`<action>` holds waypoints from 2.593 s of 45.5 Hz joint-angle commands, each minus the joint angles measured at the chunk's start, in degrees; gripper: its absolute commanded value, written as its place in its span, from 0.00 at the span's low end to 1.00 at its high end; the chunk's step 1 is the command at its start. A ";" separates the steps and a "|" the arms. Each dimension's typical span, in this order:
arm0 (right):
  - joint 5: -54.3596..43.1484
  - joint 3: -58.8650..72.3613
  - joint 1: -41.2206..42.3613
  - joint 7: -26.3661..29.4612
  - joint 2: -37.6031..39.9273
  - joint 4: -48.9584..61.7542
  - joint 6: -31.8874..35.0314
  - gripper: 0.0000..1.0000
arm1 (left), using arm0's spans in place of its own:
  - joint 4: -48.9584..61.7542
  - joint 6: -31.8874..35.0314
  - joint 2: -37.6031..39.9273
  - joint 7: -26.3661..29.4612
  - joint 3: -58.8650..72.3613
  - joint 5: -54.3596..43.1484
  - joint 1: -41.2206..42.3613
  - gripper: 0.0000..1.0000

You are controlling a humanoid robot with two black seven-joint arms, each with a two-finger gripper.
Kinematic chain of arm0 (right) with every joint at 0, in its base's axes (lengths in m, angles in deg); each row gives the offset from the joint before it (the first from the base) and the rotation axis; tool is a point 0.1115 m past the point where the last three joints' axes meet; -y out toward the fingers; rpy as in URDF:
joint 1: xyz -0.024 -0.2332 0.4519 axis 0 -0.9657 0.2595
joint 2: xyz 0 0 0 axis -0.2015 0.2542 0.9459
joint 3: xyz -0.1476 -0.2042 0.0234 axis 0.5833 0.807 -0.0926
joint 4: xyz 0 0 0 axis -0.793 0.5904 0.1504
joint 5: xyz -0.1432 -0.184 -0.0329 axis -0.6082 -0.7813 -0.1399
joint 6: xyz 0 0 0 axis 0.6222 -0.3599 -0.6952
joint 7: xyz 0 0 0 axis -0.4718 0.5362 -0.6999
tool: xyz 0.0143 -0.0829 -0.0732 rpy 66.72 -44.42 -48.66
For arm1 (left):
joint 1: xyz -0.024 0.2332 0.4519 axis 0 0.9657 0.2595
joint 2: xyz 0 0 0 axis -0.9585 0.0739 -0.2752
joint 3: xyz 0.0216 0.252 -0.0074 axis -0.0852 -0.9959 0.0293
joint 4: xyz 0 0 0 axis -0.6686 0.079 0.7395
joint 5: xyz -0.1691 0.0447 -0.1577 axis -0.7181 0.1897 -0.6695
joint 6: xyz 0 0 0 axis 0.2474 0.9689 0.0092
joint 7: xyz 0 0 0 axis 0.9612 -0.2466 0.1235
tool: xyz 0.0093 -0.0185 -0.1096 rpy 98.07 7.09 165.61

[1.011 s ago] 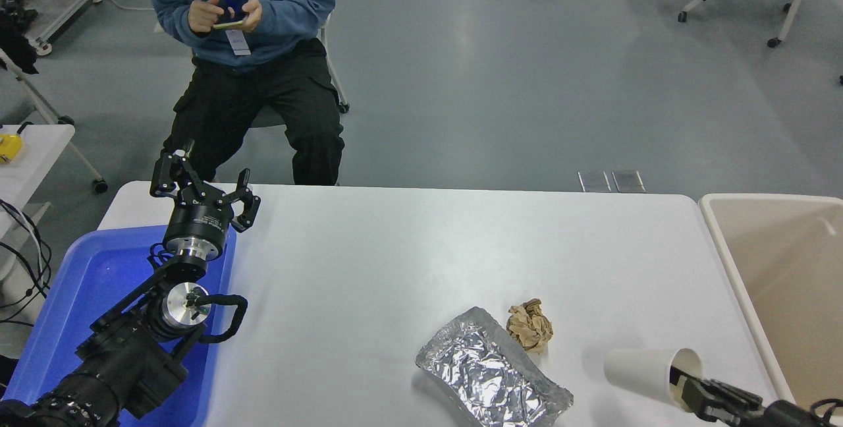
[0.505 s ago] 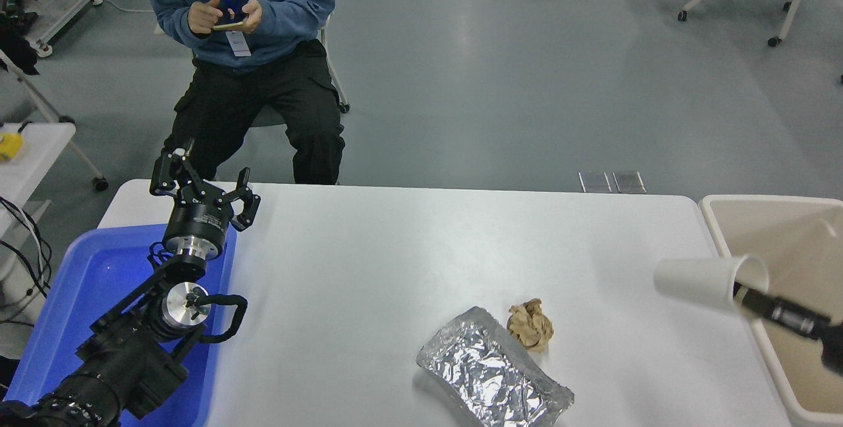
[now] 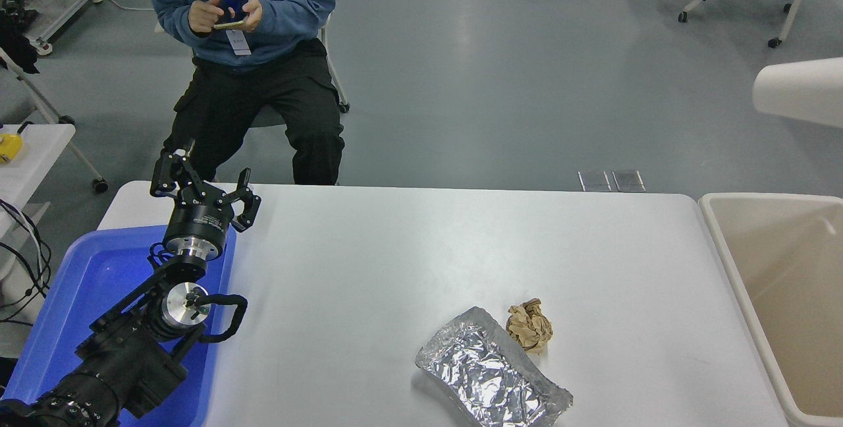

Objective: Dispose of the paper cup in the dustbin

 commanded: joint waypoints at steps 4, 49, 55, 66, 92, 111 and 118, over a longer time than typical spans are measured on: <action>1.13 13.56 7.75 1.74 -11.12 21.98 -0.29 0.00 | 0.03 -0.01 -0.01 0.00 0.03 -0.01 0.00 1.00; 36.72 25.35 5.03 19.32 -47.24 65.32 -9.34 0.00 | -0.06 -0.01 -0.09 0.00 0.03 -0.01 0.00 1.00; 41.47 25.17 3.63 20.29 -50.06 66.91 -10.22 0.00 | -0.06 -0.01 -0.09 0.00 0.03 -0.01 0.00 1.00; 48.94 23.86 3.27 23.27 -52.43 69.63 -10.49 0.00 | -0.06 0.07 -0.09 0.00 -0.06 -0.01 0.00 1.00; 53.34 8.39 3.19 27.58 -53.66 69.98 -12.42 0.65 | -0.06 0.07 -0.01 0.00 0.03 -0.01 0.00 1.00; 52.37 9.35 2.92 26.97 -53.14 69.55 -11.10 0.99 | -0.06 0.07 -0.01 0.00 -0.06 -0.01 0.00 1.00; 52.28 9.88 3.98 26.79 -51.29 69.02 -9.62 0.99 | -0.06 0.07 -0.01 0.00 -0.06 -0.10 0.00 1.00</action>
